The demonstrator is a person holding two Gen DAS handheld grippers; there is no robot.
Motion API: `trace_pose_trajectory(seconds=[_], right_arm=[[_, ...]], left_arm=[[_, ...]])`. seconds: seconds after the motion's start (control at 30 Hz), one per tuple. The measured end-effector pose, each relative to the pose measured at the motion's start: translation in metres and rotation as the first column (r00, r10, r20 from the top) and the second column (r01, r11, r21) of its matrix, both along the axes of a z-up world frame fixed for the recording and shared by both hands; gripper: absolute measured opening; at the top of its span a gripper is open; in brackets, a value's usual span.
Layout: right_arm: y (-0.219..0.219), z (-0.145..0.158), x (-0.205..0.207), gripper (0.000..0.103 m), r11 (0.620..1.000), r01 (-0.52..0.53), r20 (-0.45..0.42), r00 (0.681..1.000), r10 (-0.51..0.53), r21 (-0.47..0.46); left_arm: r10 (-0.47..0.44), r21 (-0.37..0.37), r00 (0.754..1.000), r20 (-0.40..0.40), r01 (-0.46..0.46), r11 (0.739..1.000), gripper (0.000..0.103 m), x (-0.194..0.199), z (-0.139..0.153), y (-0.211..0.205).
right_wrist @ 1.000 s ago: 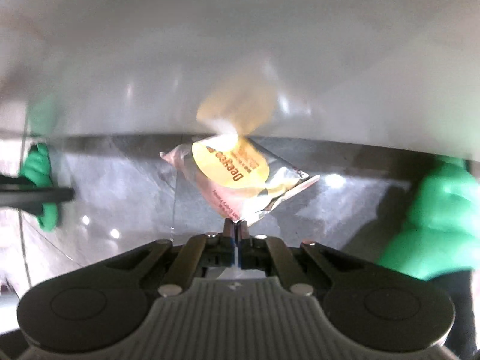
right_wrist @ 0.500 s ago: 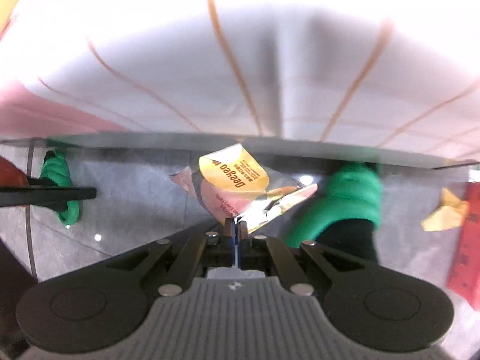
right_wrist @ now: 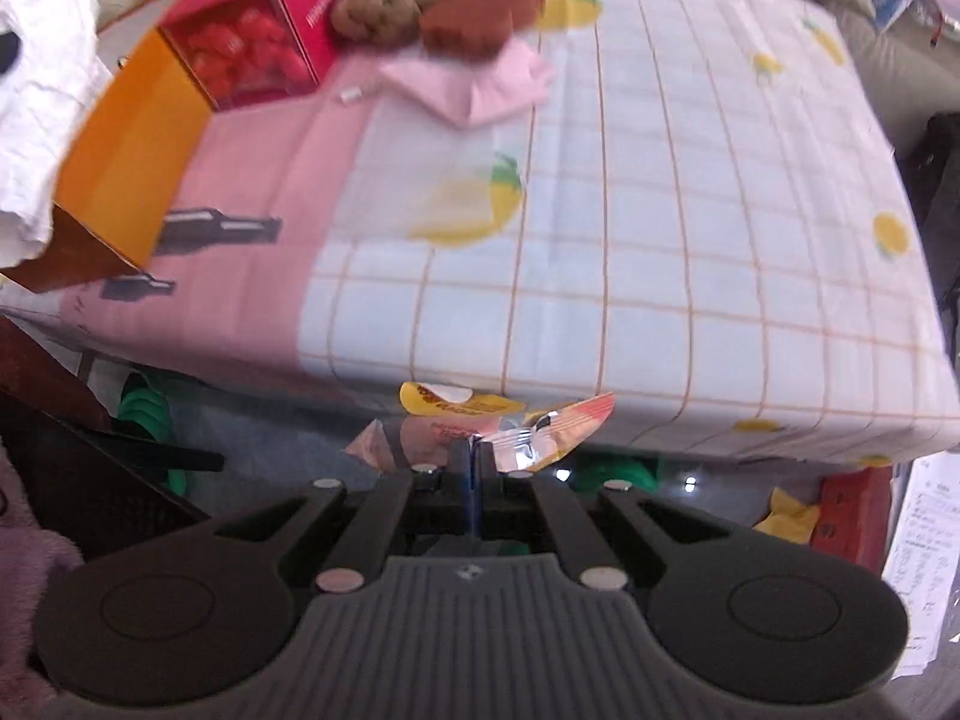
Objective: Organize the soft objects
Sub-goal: 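Lift the snack bag with the right tool while the left tool carries the white bag over the bin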
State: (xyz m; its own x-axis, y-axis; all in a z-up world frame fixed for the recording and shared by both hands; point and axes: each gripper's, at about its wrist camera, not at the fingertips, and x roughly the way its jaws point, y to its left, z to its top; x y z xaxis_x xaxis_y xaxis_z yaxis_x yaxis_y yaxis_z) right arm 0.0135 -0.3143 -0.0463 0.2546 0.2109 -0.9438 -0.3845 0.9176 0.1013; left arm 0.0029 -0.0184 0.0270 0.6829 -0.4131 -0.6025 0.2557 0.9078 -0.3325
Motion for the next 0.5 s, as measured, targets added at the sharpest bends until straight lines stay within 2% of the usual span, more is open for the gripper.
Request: trace_pose_trajectory(seconds=[0.23, 0.5], right_arm=[[0.018, 0.069, -0.006, 0.0, 0.997, -0.056, 0.112, 0.993, 0.049, 0.059], [0.081, 0.134, 0.019, 0.0, 0.967, -0.181, 0.289, 0.949, 0.124, 0.179]], left_arm=[[0.094, 0.036, 0.995, 0.028, -0.095, 0.995, 0.017, -0.01, 0.01, 0.032], [0.254, 0.095, 0.966, 0.041, -0.257, 0.962, 0.017, -0.013, 0.021, 0.099]])
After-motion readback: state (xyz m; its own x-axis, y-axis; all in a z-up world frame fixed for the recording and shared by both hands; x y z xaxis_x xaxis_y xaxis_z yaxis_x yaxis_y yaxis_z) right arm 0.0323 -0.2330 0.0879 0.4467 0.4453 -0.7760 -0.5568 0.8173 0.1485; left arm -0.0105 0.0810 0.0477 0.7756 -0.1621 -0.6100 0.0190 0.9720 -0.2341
